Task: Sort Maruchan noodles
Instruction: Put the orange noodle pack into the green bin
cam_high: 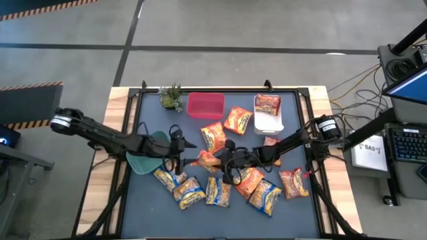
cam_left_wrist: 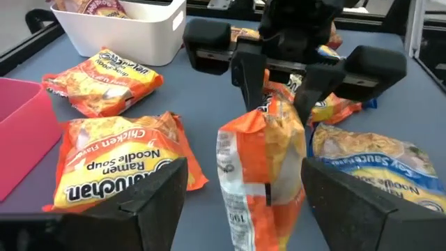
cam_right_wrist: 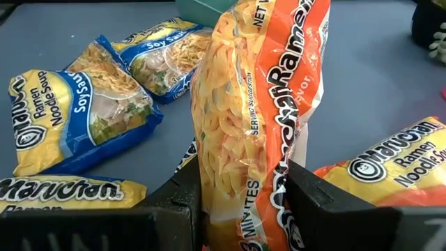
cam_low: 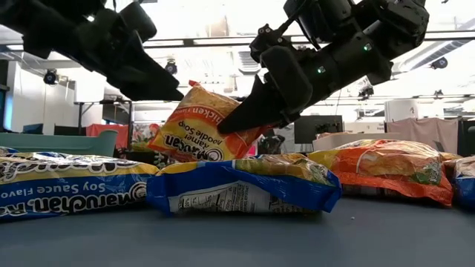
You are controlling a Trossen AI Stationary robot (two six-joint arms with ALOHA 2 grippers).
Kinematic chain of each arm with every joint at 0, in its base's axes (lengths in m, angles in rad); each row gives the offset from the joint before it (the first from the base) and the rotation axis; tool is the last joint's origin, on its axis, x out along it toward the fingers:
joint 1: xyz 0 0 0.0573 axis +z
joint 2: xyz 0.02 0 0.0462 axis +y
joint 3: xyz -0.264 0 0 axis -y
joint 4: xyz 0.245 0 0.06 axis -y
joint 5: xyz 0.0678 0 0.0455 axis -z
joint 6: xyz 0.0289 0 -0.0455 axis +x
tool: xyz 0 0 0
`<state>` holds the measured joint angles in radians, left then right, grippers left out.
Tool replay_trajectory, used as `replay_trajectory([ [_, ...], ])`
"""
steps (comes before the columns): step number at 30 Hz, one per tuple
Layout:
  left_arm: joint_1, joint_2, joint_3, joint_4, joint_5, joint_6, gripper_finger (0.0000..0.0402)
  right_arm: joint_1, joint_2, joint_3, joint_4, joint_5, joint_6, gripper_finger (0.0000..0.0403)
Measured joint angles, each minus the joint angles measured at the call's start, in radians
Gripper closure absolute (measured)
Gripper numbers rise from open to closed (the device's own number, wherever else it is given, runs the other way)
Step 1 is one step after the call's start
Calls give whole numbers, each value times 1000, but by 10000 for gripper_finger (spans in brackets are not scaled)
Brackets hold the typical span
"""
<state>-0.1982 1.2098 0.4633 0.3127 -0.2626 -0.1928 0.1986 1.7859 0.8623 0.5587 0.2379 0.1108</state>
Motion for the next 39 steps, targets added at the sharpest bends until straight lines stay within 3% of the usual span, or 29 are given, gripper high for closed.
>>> replay_trajectory([
  [10, 0, 182, 1, 159, 58, -33, 140, 0, 0, 0, 0, 0, 0, 289],
  [17, 0, 254, 1, 207, 70, -51, 187, 0, 0, 0, -3, -2, 0, 281],
  [26, 0, 244, 1, 200, 72, -50, 288, 0, -3, 0, 1, 1, 30, 246],
  [32, 0, 232, 1, 201, 72, -53, 299, 0, -30, 0, -22, 0, 53, 212],
  [39, 0, 151, 1, 182, 71, -57, 300, -16, -145, 0, -166, -1, 84, 168],
])
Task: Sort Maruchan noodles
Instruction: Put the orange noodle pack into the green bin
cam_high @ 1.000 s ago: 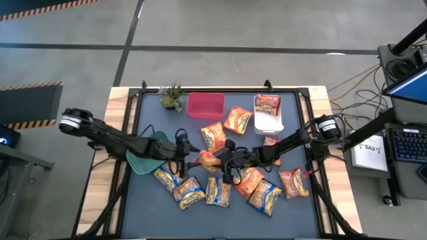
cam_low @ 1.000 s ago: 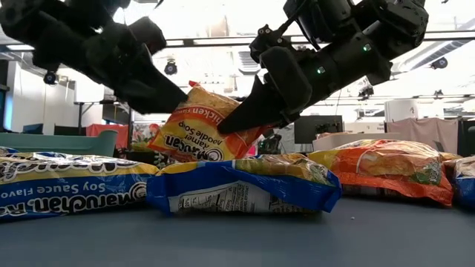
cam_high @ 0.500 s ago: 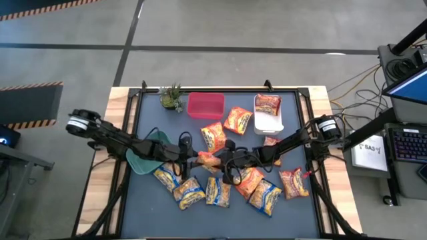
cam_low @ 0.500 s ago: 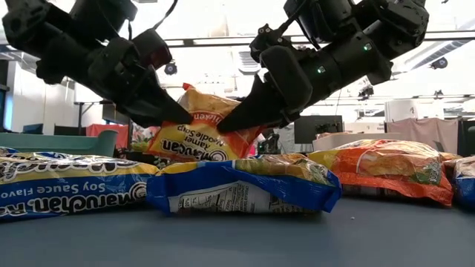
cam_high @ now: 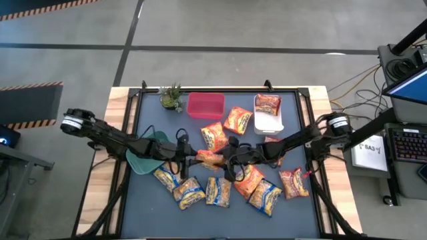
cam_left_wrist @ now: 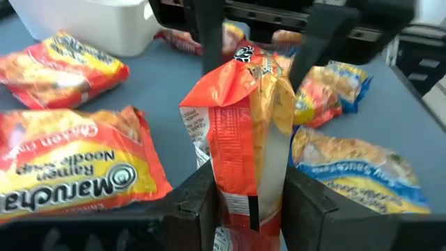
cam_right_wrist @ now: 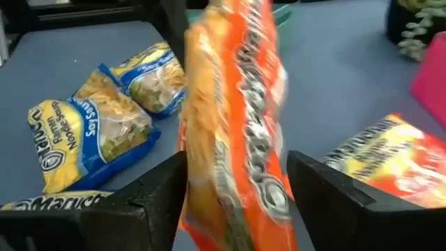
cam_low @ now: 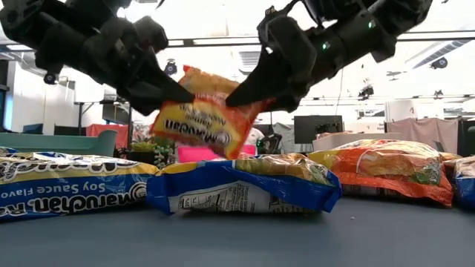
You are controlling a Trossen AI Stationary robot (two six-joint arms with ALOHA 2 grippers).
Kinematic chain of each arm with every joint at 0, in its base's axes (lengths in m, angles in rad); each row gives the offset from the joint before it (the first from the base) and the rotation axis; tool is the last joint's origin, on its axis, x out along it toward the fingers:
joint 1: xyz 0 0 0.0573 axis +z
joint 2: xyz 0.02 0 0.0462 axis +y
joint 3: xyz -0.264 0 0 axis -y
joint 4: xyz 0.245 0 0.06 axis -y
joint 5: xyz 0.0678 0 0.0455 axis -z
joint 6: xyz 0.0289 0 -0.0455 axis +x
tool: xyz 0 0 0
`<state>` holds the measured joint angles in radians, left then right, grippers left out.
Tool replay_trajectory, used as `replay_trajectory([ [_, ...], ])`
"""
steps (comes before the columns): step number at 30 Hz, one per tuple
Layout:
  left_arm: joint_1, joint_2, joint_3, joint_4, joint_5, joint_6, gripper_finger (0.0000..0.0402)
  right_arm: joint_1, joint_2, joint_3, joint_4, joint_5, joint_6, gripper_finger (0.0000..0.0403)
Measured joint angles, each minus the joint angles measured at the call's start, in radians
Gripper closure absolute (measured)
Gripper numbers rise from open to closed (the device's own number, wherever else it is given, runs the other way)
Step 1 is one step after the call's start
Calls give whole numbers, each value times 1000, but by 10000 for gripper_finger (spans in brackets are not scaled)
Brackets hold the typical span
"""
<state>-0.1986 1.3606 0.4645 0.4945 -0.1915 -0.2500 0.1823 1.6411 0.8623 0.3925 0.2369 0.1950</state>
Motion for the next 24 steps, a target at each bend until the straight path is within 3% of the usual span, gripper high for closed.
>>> replay_trajectory([
  [6, 2, -126, 14, -73, -28, 63, 300, -17, -139, 0, -186, 6, 4, 140],
  [10, 3, -198, 99, -258, -62, 110, 300, -18, -219, 0, -274, 51, -3, 132],
  [16, 3, -243, 324, -808, -113, 105, 299, -19, -288, -1, -335, 80, -38, 131],
  [24, 3, -187, 682, -1461, -114, -22, 304, -27, -299, -1, -323, 89, -90, 131],
])
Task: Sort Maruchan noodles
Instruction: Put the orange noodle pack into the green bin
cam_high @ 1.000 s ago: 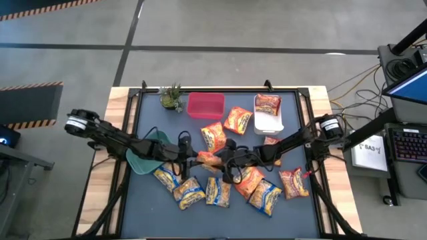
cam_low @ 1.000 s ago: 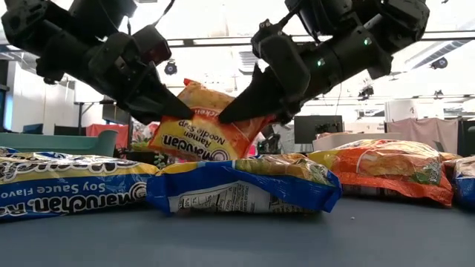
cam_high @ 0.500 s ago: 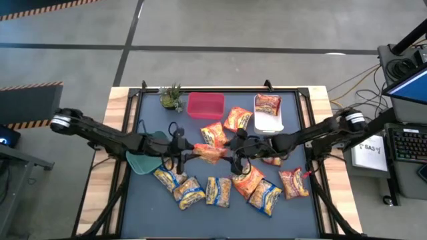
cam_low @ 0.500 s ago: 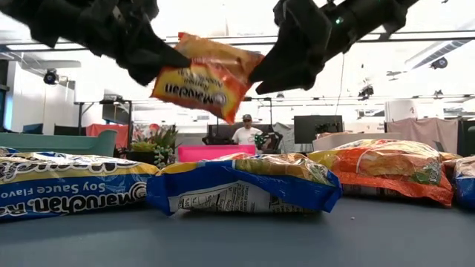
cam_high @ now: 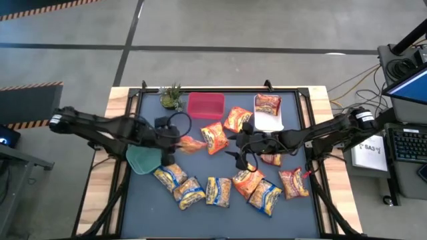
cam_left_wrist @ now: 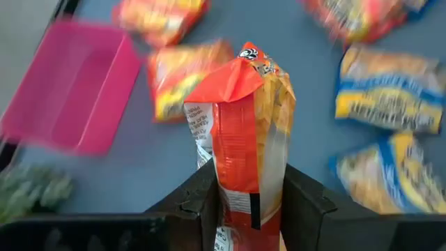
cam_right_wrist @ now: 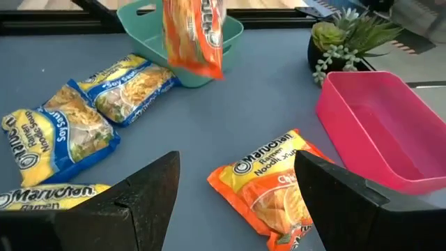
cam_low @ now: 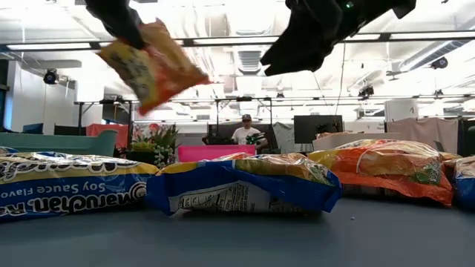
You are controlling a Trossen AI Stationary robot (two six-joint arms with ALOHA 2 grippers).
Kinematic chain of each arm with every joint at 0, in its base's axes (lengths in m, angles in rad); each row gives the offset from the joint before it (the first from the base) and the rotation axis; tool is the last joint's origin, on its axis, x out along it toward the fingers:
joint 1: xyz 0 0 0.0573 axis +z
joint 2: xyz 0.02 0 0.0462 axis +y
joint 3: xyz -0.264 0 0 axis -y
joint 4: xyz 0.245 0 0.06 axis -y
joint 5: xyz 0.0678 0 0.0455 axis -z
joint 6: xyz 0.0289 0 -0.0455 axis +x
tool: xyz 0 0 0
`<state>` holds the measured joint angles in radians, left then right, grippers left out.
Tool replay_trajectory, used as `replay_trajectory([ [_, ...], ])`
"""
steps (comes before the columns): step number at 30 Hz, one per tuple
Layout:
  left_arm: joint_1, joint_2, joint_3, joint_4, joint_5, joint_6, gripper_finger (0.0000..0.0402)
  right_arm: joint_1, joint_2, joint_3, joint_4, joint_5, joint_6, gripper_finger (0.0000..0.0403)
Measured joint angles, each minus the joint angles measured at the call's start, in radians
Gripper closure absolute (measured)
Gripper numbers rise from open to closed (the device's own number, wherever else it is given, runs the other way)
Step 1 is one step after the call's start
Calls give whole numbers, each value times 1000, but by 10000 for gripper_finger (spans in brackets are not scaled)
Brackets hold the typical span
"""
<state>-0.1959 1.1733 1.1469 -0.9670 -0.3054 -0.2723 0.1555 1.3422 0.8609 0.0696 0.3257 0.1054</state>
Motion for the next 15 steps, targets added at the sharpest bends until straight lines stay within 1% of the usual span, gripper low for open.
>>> replay_trajectory([
  [5, 0, 47, 177, -298, 0, -83, 306, -9, 7, -1, -10, 26, -4, 131],
  [8, -1, 68, 234, -411, 0, -55, 307, -12, 8, -1, -9, 26, -12, 131],
  [10, -5, 75, 238, -480, 1, 12, 308, -12, 8, -1, -10, 26, -15, 131],
  [13, -6, 83, 219, -566, 28, 234, 311, -12, 9, -1, -9, 26, -16, 131],
  [15, -6, 88, 195, -594, 43, 374, 312, -12, 9, -1, -10, 26, -17, 131],
])
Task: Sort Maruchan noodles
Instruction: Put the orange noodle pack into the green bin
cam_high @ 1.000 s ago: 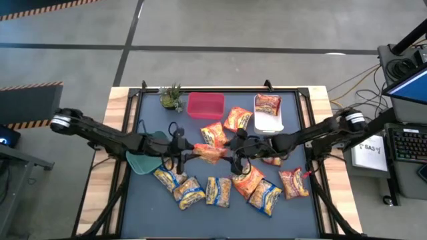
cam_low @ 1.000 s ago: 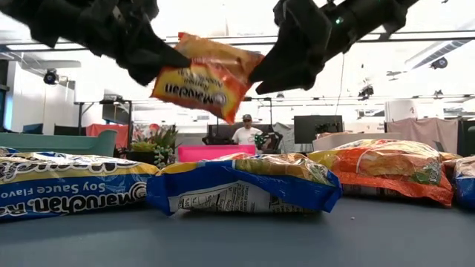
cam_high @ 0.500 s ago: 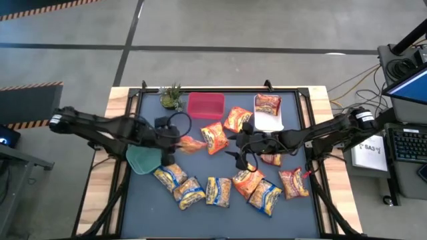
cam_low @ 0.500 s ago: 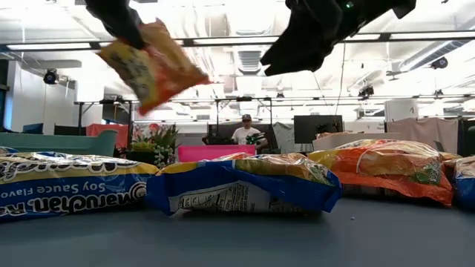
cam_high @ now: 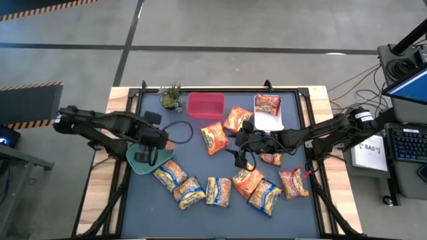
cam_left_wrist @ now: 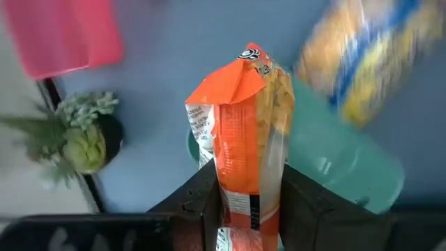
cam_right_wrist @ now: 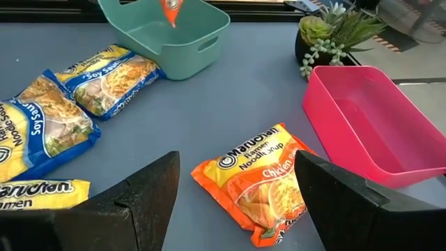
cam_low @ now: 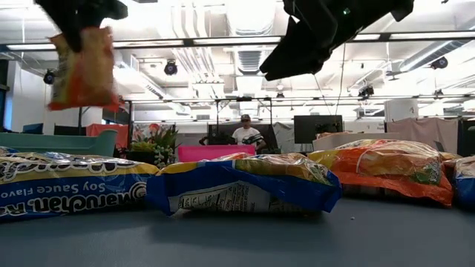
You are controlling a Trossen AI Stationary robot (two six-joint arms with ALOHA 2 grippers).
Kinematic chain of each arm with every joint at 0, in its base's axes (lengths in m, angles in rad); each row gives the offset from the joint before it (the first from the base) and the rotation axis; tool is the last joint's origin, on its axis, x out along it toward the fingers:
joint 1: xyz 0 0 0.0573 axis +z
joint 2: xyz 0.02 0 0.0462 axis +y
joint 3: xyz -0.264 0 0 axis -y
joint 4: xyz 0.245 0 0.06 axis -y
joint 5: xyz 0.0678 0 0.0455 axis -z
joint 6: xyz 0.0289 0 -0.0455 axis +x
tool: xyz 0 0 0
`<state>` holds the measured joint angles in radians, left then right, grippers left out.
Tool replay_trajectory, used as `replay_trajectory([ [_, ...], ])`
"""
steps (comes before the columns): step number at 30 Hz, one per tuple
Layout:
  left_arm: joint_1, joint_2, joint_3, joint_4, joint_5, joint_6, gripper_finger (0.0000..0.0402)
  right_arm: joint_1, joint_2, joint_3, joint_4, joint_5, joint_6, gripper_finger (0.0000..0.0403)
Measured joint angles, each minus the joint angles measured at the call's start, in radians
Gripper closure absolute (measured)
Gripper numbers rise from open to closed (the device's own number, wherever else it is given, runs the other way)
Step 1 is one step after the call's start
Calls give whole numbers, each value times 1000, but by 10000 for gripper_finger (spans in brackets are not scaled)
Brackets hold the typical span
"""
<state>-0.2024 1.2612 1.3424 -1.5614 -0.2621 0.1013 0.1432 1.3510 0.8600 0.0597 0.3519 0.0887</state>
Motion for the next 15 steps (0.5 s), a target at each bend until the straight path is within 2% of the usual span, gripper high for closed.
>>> replay_trajectory([
  [7, -1, -1, -82, 9, 9, 317, 313, 0, 0, -5, -1, 0, 3, 131],
  [15, 0, -18, -197, 79, 4, 444, 313, 0, 0, -5, 0, 0, 4, 131],
])
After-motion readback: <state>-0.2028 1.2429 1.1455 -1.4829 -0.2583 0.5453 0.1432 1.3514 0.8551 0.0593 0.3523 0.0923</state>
